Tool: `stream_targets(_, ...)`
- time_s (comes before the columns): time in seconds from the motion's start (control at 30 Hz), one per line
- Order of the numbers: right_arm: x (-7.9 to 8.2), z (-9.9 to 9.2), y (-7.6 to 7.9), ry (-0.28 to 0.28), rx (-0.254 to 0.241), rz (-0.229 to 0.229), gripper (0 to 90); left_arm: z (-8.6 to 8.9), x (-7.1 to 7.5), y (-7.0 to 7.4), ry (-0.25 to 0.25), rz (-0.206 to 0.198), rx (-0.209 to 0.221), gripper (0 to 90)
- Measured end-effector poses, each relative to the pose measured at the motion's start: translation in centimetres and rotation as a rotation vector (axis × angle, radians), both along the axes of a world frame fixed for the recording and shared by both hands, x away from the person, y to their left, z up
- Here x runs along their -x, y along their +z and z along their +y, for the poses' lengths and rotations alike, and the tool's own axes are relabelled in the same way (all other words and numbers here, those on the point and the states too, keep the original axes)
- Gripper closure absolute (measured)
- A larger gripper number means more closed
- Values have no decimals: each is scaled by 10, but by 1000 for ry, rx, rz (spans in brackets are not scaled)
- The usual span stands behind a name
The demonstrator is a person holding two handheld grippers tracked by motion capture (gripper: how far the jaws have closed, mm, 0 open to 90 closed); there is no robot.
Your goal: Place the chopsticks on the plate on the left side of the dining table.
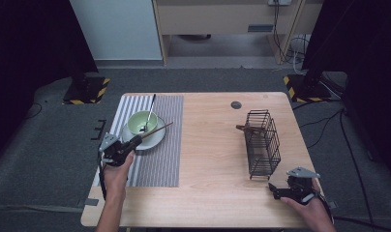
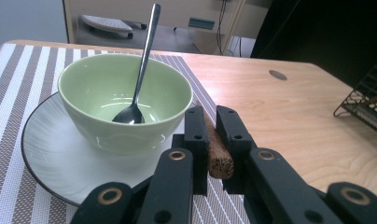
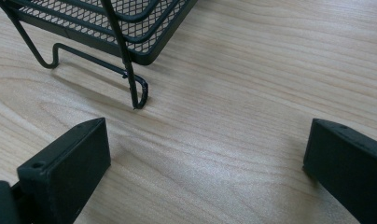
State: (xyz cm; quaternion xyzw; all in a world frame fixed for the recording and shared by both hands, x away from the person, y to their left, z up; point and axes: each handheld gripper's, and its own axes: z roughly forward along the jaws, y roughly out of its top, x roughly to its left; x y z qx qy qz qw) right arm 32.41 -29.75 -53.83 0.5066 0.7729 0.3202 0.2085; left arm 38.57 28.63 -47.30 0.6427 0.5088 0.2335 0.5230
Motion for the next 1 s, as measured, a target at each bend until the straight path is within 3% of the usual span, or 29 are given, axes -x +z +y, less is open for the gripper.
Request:
stream_targets(0.07,0,0,0,0,0,0,6,-2,2,0,-7,0,-25,831)
stream_targets(0.53,2,0,0,0,-1,1,7,6,8,-12,-22,26,-21,829)
stream_targets(1.0,2,1,0,5,-2,1,7,14,5,-25,-72,107,-46,827)
